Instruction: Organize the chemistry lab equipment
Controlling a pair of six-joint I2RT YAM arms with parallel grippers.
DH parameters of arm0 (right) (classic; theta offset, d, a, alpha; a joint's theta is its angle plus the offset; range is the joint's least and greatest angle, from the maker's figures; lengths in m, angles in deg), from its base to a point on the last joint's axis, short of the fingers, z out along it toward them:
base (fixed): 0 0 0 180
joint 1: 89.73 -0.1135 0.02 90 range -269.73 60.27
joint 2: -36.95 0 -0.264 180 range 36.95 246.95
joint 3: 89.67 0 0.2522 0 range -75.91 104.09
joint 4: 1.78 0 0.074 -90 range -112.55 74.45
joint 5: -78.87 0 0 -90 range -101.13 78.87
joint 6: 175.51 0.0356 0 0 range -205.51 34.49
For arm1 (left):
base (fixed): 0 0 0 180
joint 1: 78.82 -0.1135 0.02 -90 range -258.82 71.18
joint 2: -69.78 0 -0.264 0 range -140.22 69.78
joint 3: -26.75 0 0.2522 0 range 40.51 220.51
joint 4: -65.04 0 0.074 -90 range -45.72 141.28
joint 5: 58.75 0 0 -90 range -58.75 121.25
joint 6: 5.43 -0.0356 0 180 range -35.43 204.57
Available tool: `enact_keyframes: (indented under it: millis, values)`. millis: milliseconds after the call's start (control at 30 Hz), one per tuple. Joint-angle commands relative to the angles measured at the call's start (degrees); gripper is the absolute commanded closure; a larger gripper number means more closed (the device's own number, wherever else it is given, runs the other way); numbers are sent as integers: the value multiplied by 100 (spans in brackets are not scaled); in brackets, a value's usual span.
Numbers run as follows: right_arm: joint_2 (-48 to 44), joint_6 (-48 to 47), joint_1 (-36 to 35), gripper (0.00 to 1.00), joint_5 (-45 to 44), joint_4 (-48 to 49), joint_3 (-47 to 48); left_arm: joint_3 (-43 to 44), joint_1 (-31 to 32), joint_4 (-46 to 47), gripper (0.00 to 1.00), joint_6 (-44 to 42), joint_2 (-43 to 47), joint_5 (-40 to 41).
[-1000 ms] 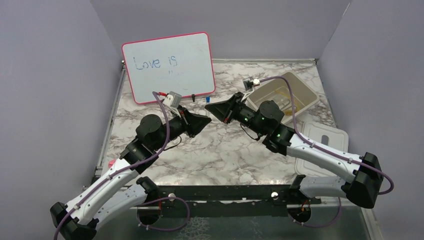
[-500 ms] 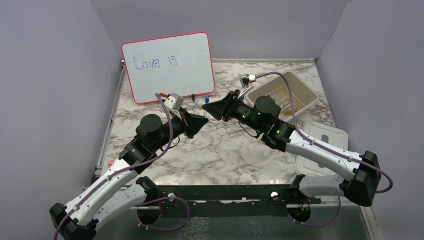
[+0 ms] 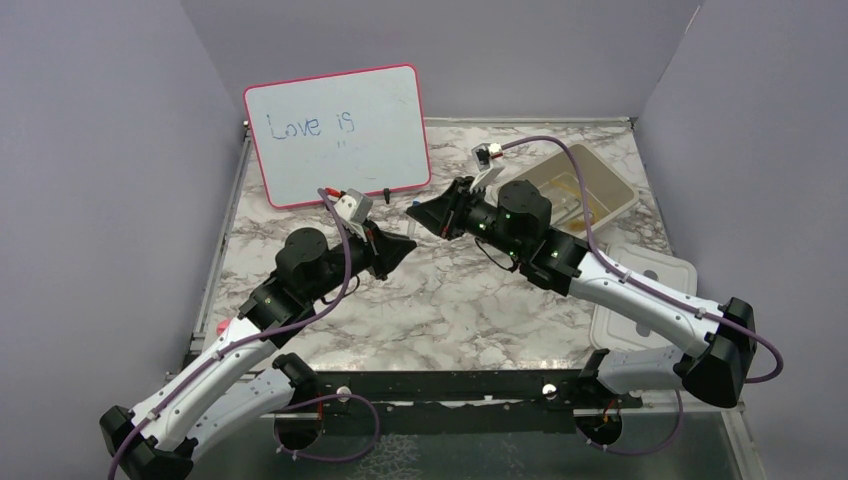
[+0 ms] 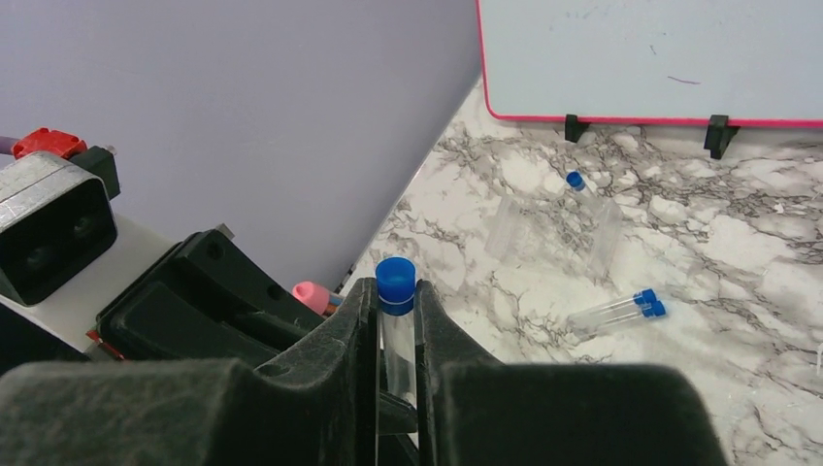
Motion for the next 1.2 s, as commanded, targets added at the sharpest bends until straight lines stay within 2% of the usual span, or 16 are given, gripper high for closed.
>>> enact_keyframes:
  millis: [0,33,67,200,300,433,667,933,1167]
  values:
    - [2,-224,-20,89,-58,18,96,173,-9,-158,100,-130,67,370]
    - [13,-329,-13,90,-73,57,105,185,-8,-223,94,-114,80,534]
    - [19,-454,-15,90,-117,98,105,200,-8,-312,83,-93,104,750]
    - [116,-1104,-11,90,-345,465,76,342,-9,-774,52,-94,226,1844]
    - [330,-1729,-11,90,-497,918,29,558,-8,-1196,42,-170,334,2855]
    - [843,-2632,-7,90,-488,1696,-17,862,-8,-1461,38,-311,498,4049]
    - [2142,-3619,-12,89,-62,3224,-41,1068,-8,-1186,36,-392,501,5197]
    - [3703,-3923,-12,88,707,3962,526,1100,-13,-706,36,-624,339,5500]
    - [4735,-3959,-11,88,1318,4126,1207,990,-8,-618,36,-826,207,5699]
